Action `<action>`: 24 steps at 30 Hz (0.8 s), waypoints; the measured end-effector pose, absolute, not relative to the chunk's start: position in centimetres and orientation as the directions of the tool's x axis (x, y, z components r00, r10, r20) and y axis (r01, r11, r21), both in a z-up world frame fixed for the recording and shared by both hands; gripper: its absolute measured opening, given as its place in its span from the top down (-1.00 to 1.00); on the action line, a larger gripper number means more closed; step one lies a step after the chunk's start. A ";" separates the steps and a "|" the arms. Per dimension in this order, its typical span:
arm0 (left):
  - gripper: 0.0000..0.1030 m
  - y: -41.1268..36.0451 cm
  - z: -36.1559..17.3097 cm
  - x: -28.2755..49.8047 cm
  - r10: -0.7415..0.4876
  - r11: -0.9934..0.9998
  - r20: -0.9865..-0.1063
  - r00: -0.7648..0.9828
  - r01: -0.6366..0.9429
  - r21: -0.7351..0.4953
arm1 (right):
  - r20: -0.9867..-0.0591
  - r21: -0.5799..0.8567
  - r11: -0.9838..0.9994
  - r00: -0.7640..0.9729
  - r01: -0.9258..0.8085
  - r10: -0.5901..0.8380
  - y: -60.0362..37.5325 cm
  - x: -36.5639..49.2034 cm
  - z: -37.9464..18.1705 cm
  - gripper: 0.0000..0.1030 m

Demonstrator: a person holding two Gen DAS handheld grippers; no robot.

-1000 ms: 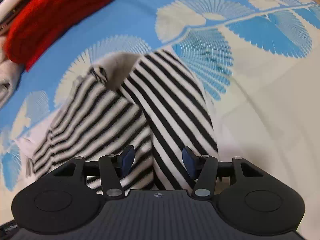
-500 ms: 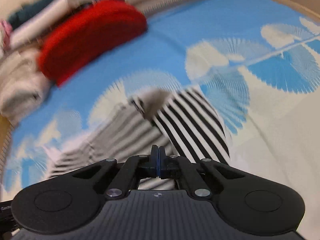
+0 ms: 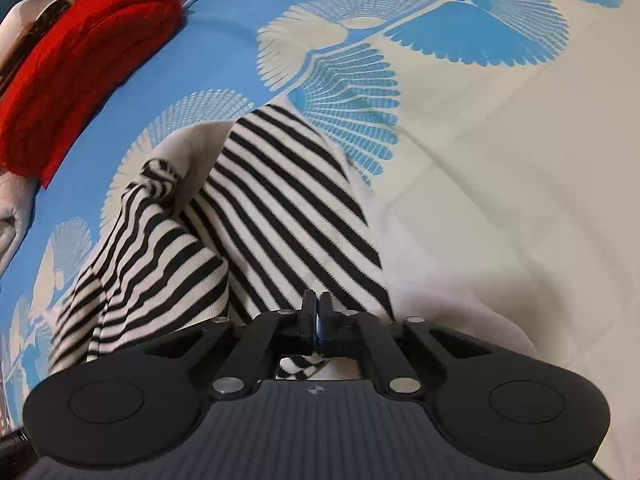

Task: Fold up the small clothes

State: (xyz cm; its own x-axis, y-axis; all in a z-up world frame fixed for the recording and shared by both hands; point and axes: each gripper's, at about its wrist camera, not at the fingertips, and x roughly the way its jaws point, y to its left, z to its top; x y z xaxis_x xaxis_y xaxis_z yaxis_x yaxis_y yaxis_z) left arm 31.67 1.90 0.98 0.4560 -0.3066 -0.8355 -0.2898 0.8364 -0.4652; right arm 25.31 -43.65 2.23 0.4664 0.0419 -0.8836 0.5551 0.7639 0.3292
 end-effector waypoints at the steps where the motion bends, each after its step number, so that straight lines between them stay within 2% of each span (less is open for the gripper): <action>1: 0.28 2.3 1.3 31.6 -0.304 0.833 -0.830 0.467 -0.293 -0.470 | -0.876 0.345 0.757 0.480 0.556 0.047 -43.7 25.3 2.3 0.93; 2: 0.17 2.7 1.5 31.5 -0.301 0.830 -0.824 0.480 -0.293 -0.474 | -0.869 0.361 0.755 0.491 0.548 0.059 -43.6 25.4 2.4 0.73; 3: 0.13 3.2 1.7 31.6 -0.302 0.828 -0.819 0.488 -0.292 -0.479 | -0.865 0.371 0.755 0.497 0.540 0.070 -43.5 25.6 2.6 0.41; 5: 0.10 3.7 1.5 31.6 -0.315 0.820 -0.813 0.490 -0.291 -0.493 | -0.860 0.381 0.756 0.504 0.531 0.079 -42.9 25.9 2.7 0.11; 10: 0.10 3.5 0.2 32.2 -0.402 0.764 -0.799 0.447 -0.317 -0.562 | -0.858 0.435 0.738 0.486 0.516 0.166 -41.7 26.9 1.5 0.10; 14: 0.10 2.8 -0.5 32.6 -0.415 0.764 -0.804 0.426 -0.316 -0.562 | -0.855 0.456 0.743 0.474 0.490 0.211 -40.4 27.9 0.8 0.10; 16: 0.18 2.5 -0.8 32.9 -0.409 0.769 -0.809 0.422 -0.318 -0.555 | -0.855 0.444 0.771 0.472 0.457 0.213 -39.6 28.4 0.8 0.13; 17: 0.47 2.5 -0.8 32.9 -0.408 0.768 -0.805 0.431 -0.314 -0.558 | -0.850 0.448 0.779 0.479 0.438 0.219 -39.4 28.5 0.9 0.42; 18: 0.63 2.6 -0.7 33.0 -0.407 0.762 -0.795 0.450 -0.312 -0.567 | -0.840 0.461 0.780 0.491 0.423 0.231 -39.3 28.6 1.1 0.92; 19: 0.80 2.9 -0.2 32.9 -0.404 0.752 -0.776 0.485 -0.306 -0.583 | -0.823 0.483 0.771 0.515 0.414 0.239 -39.4 28.6 1.4 0.98; 20: 0.86 3.3 0.6 32.9 -0.403 0.741 -0.740 0.539 -0.283 -0.609 | -0.790 0.522 0.751 0.562 0.405 0.246 -39.9 28.4 2.1 0.98; 24: 0.88 4.5 4.1 32.4 -0.413 0.701 -0.566 0.714 -0.148 -0.698 | -0.569 0.686 0.662 0.790 0.301 0.230 -42.6 26.8 6.9 0.99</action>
